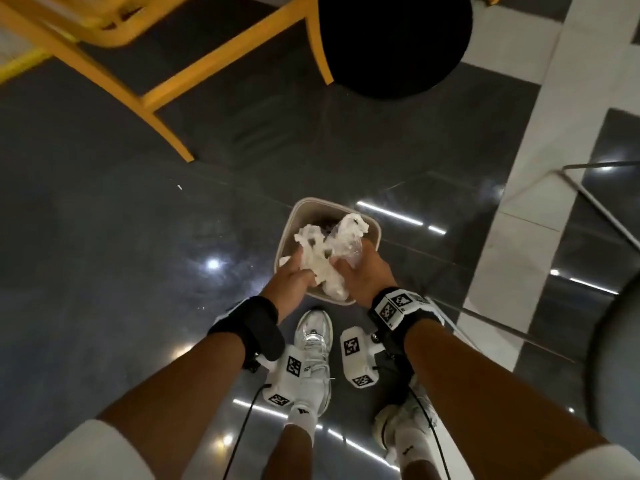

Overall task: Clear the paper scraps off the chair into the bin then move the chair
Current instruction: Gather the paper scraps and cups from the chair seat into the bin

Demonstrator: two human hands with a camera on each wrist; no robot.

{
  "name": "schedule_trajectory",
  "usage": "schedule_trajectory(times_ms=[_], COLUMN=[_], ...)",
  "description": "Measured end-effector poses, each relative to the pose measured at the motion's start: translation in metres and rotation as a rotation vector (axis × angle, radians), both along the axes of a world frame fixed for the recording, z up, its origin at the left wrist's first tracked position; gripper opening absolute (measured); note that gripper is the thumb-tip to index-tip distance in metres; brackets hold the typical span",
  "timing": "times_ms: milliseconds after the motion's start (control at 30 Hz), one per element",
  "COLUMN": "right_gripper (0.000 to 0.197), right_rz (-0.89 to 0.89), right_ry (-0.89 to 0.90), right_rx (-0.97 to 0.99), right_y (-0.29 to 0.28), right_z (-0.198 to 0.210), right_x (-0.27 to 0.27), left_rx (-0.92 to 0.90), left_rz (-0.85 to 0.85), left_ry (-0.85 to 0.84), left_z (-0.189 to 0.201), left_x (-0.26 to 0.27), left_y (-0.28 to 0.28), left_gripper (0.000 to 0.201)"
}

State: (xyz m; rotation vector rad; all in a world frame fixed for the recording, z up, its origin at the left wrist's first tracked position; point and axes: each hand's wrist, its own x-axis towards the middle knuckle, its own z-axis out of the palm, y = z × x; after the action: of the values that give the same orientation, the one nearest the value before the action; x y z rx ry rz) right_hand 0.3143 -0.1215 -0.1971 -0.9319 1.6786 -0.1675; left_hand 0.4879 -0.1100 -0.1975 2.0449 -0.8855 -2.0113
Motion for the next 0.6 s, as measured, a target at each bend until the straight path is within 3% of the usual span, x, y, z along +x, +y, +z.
schedule_trajectory(times_ms=[133,200,267,333,433,600], right_gripper=[0.092,0.111,0.118,0.119,0.104,0.045], right_rz=[-0.022,-0.056,-0.059,-0.057,-0.026,0.116], right_ry=[-0.015,-0.039,-0.063,-0.064,-0.043,-0.029], right_rx=[0.049,0.077,0.081,0.045,0.009,0.067], right_y=[-0.003,-0.006,-0.008,-0.008,-0.005,0.007], right_z=[-0.019,-0.022,-0.025,-0.026,-0.024,0.003], right_x=[-0.001,-0.003,-0.002,-0.004,-0.011,-0.049], left_rx=[-0.022,-0.047,-0.048,-0.053,-0.036,-0.093], left_rz=[-0.013,-0.010,-0.008,0.018,0.045,-0.032], left_ry=[0.027,0.019,-0.010,-0.040,-0.074,-0.134], left_z=[0.020,0.012,0.010,0.026,0.037,0.056], left_x=[-0.006,-0.003,0.000,-0.008,-0.015,-0.031], left_y=[-0.007,-0.009,-0.011,-0.018,-0.020,-0.023], left_gripper=[0.072,0.080,0.088,0.082,0.063,0.047])
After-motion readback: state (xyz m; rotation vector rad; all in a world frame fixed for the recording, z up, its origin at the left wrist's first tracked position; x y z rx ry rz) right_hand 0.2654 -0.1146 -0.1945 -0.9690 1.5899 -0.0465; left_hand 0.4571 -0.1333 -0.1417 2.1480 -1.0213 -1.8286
